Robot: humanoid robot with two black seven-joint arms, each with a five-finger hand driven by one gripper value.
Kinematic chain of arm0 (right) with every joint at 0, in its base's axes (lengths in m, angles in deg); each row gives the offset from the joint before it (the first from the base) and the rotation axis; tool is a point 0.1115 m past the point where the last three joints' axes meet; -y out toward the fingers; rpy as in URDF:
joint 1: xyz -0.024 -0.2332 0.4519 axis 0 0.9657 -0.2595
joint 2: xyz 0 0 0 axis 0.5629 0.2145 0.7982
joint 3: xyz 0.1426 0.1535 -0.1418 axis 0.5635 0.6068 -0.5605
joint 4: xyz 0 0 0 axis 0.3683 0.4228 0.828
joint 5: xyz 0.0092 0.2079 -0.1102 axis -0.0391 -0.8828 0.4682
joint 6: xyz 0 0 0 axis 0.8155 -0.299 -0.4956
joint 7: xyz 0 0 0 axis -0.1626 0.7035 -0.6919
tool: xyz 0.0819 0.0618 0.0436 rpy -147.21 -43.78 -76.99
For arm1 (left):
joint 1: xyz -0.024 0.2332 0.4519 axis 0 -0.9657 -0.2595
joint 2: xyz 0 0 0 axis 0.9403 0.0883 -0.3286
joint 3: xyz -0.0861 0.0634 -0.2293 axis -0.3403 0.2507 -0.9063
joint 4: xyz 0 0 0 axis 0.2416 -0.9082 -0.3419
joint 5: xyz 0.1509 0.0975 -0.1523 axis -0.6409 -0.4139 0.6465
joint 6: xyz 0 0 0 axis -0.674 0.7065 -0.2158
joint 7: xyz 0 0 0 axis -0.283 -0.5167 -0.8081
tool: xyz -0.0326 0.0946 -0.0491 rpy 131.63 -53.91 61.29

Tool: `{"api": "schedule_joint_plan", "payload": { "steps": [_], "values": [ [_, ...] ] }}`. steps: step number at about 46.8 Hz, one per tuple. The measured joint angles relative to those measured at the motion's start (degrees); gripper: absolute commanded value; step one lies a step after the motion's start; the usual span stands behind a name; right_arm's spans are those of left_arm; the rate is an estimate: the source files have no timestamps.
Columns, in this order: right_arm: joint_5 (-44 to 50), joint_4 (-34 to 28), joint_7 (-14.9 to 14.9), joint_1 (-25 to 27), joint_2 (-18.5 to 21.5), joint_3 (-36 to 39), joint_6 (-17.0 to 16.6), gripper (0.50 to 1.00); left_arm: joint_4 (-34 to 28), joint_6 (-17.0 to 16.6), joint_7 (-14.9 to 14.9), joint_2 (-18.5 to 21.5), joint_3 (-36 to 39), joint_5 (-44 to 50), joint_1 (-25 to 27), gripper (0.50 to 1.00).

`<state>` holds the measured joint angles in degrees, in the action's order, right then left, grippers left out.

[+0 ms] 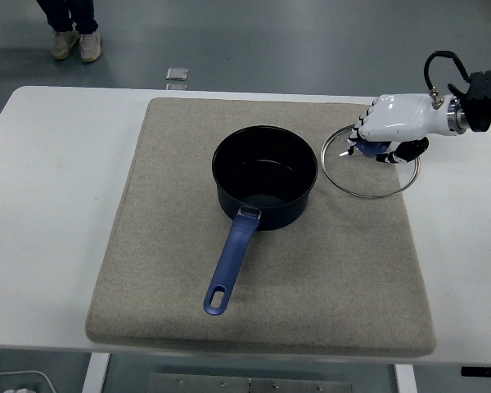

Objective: Lift the pot lid and place it to the right of the pot.

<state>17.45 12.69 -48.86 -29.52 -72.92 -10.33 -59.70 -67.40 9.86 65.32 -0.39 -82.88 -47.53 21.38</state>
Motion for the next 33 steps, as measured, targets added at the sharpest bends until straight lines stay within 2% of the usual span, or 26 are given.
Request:
{"api": "schedule_joint_plan", "payload": {
  "steps": [33],
  "values": [
    [-2.2, 4.3, 0.0, 1.2, -3.0, -1.3, 0.1, 0.500, 0.0, 0.0, 0.0, 0.0, 0.0, 0.0, 0.0, 1.000]
  ]
}}
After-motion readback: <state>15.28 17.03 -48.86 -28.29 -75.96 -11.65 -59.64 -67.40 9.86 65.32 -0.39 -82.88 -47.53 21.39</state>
